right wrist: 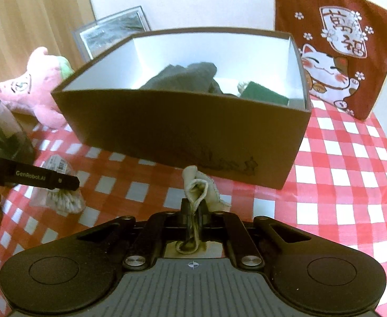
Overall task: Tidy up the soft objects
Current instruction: 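Carry the sock with the right gripper and the swab bag with the left gripper over the box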
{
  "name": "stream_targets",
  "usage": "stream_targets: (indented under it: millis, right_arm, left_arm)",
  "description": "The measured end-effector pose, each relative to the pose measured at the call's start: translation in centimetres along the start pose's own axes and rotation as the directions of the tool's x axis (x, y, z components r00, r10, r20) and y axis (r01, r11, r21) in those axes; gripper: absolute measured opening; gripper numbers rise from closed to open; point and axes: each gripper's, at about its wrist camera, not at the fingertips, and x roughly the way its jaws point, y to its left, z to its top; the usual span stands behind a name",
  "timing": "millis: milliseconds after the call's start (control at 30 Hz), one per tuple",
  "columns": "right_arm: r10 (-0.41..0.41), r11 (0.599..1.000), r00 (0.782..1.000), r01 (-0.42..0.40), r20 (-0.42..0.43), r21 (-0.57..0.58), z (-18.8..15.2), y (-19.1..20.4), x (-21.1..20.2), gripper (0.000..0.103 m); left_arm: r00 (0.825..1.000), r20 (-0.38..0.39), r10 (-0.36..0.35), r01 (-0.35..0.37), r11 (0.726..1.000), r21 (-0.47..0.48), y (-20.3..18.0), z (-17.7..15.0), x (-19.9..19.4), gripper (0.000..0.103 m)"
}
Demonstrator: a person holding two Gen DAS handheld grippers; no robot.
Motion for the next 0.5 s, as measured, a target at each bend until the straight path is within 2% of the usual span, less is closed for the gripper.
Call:
stream_targets:
  millis: [500]
  right_arm:
    - [0.031,0.999,0.995,-0.032,0.094,0.005,1.2,1.2,-4.5,0.005]
  left_arm:
    - [0.988,0.153,-0.024,0.011,0.997,0.081,-1.0,1.6,-6.9,0.038]
